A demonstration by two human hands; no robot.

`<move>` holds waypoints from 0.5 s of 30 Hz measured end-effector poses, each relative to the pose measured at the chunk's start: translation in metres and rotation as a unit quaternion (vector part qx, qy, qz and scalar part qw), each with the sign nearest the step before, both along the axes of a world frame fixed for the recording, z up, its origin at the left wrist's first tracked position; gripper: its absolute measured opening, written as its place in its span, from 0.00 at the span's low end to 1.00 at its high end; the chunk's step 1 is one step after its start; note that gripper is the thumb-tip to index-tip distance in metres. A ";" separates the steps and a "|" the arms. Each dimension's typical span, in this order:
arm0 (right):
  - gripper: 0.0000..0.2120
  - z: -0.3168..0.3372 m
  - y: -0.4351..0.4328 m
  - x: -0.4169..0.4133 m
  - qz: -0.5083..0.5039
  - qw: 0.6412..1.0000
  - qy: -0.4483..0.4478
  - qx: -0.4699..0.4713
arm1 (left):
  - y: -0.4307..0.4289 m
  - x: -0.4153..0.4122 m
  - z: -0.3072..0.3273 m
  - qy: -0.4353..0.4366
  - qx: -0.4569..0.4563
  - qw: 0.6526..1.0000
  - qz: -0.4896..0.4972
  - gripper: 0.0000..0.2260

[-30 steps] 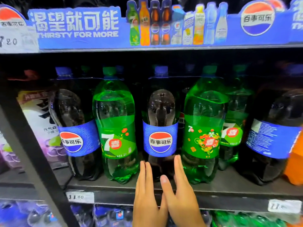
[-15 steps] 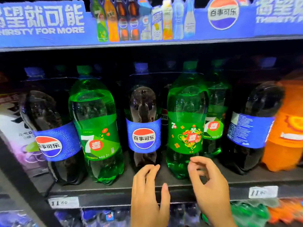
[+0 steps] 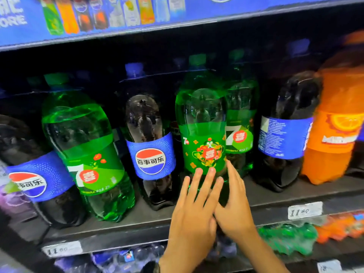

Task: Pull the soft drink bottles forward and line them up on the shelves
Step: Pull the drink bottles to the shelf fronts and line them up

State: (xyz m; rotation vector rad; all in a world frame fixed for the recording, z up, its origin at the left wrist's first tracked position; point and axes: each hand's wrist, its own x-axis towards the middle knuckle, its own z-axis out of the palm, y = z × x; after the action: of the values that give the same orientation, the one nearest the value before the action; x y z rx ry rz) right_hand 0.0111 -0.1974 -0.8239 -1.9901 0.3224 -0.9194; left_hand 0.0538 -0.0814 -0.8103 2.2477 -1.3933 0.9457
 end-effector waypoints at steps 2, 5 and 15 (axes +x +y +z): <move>0.38 0.000 0.006 0.000 -0.033 0.999 -0.023 -0.022 | 0.007 0.006 -0.003 0.009 -0.006 1.000 0.014 0.35; 0.39 0.000 0.020 0.002 -0.076 0.994 -0.045 -0.057 | 0.016 0.010 -0.006 0.022 -0.029 0.999 0.019 0.33; 0.32 -0.007 0.019 -0.011 -0.036 0.995 -0.077 -0.051 | 0.021 -0.007 0.027 0.053 -0.108 0.992 0.035 0.20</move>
State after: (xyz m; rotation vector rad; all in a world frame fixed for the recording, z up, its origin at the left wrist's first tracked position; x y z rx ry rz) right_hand 0.0005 -0.1787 -0.8309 -1.9964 0.2667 -1.1491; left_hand 0.0468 -0.0606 -0.7834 2.1626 -1.1179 0.9367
